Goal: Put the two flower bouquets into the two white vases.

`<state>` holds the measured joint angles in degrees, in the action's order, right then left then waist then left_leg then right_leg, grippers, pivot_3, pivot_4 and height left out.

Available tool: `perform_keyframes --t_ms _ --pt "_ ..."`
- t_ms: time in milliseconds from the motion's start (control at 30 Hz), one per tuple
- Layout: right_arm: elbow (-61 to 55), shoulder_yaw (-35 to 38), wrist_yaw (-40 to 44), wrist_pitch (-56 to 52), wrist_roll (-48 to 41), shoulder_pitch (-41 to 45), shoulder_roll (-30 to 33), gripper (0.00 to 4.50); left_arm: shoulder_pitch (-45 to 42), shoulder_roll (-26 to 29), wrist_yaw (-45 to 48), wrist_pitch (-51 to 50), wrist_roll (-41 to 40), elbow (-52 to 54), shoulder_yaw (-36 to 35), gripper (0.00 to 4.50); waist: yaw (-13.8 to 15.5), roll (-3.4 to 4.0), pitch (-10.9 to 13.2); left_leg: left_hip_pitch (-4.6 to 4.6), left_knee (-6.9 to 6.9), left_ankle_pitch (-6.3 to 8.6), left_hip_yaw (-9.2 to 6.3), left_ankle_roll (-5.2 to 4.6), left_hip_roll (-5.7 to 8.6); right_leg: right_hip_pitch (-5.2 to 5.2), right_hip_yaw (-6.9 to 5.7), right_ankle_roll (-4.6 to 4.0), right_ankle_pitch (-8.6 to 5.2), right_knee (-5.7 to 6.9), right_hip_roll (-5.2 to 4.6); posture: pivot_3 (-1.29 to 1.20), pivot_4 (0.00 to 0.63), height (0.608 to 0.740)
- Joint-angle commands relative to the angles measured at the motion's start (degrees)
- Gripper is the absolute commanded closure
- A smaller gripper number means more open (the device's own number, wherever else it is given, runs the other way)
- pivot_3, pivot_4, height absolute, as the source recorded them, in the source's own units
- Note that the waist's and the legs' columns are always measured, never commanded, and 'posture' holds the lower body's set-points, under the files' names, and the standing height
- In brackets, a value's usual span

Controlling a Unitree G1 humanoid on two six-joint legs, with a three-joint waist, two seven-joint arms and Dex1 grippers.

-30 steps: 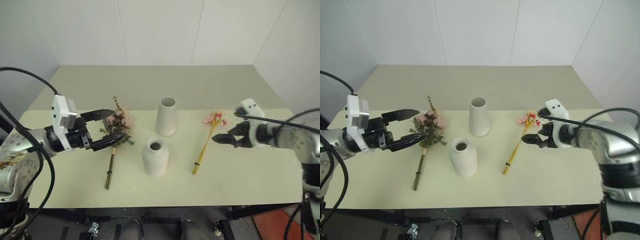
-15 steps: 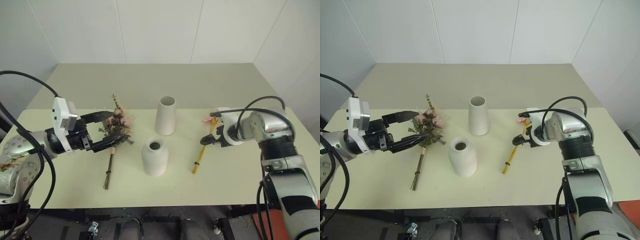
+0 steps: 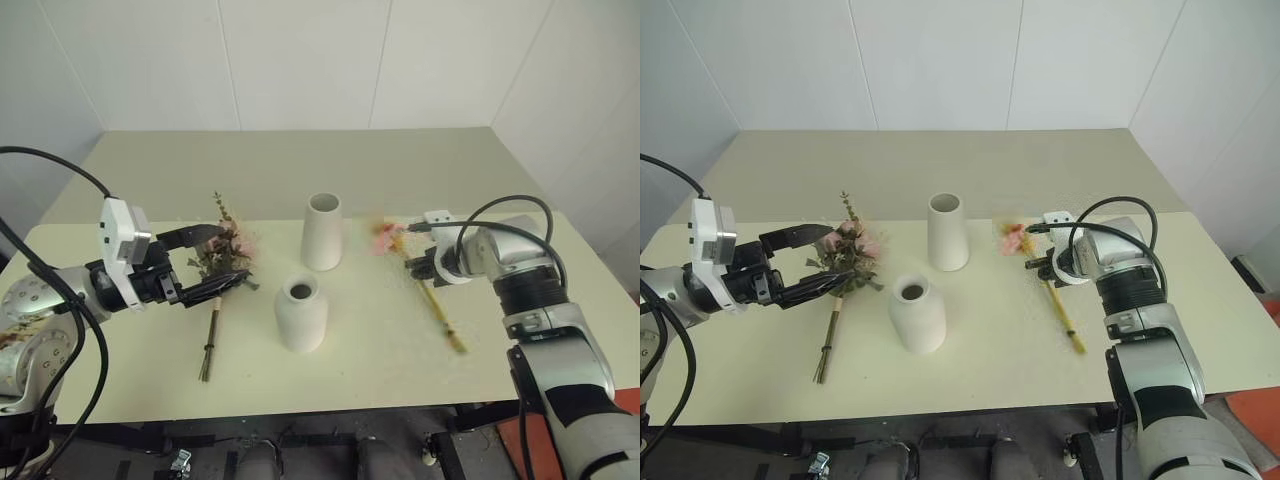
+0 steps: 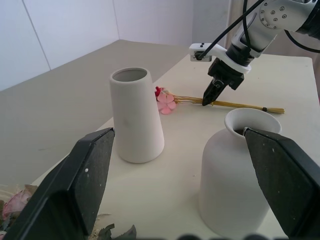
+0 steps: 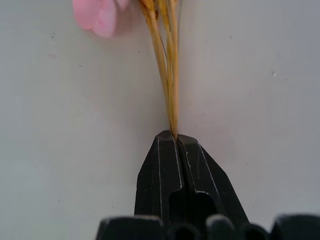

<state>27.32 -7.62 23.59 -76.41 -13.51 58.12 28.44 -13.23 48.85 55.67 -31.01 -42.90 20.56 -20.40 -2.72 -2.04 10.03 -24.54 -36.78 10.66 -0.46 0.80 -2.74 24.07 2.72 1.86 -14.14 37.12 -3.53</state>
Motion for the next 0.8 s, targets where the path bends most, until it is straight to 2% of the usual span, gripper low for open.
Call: perform_keyframes --t_ms 33,167,300,400,500,633,800 --pt "1.3 5.6 -3.5 1.4 1.3 0.2 0.3 4.46 -0.3 0.7 -0.1 0.8 -0.6 1.6 -1.8 0.00 0.2 0.00 0.0 0.00 0.00 0.00 0.00 0.00 -0.06 0.02 0.00 -0.03 0.02 0.01 0.07 0.00 0.150 0.740" --pt "-0.8 13.8 -9.4 7.1 2.1 0.4 0.9 4.46 -0.4 0.8 0.0 0.8 -0.6 1.4 -1.7 0.00 0.3 0.02 0.0 -0.07 0.03 0.00 0.01 0.00 -0.09 0.11 0.00 -0.05 0.02 0.00 0.10 0.00 0.150 0.740" --pt "-5.5 18.9 -12.4 19.5 2.4 1.4 1.8 4.46 -0.7 0.9 0.5 0.9 -0.5 0.9 -1.4 0.00 0.3 0.04 0.0 -0.13 0.03 0.00 0.09 0.00 -0.08 0.17 0.06 -0.05 0.03 -0.03 0.08 0.00 0.150 0.740" --pt "-10.0 24.9 -14.1 30.5 -0.7 4.1 -0.8 4.46 -1.6 0.9 0.9 1.0 -0.3 0.3 -0.7 0.00 0.1 0.09 0.1 -0.12 0.03 0.00 0.11 0.00 -0.09 0.19 0.09 -0.05 0.03 -0.01 0.09 0.00 0.150 0.740" --pt "-13.9 30.0 -13.3 34.9 -6.7 6.9 -4.8 4.46 -2.4 0.9 1.1 1.0 -0.2 -0.1 -0.2 0.00 -0.4 0.18 0.1 -0.07 0.05 0.00 0.17 0.00 -0.12 0.22 0.20 -0.06 0.04 0.04 0.14 0.00 0.150 0.740" --pt "-19.1 28.6 -9.8 42.1 -10.5 7.0 -10.6 4.46 -2.9 0.9 1.5 0.9 0.0 -0.5 0.0 0.00 -0.4 0.19 0.1 -0.04 0.11 0.00 0.17 0.00 -0.19 0.20 0.20 -0.06 0.04 0.03 0.19 0.00 0.150 0.740" --pt "-19.3 25.7 -9.2 47.1 -11.8 8.2 -16.7 4.46 -3.2 0.9 1.7 1.1 0.1 -0.8 0.0 0.00 -0.2 0.20 0.1 -0.04 0.09 0.00 0.21 0.00 -0.19 0.21 0.20 -0.13 0.10 0.06 0.17 0.00 0.150 0.740"
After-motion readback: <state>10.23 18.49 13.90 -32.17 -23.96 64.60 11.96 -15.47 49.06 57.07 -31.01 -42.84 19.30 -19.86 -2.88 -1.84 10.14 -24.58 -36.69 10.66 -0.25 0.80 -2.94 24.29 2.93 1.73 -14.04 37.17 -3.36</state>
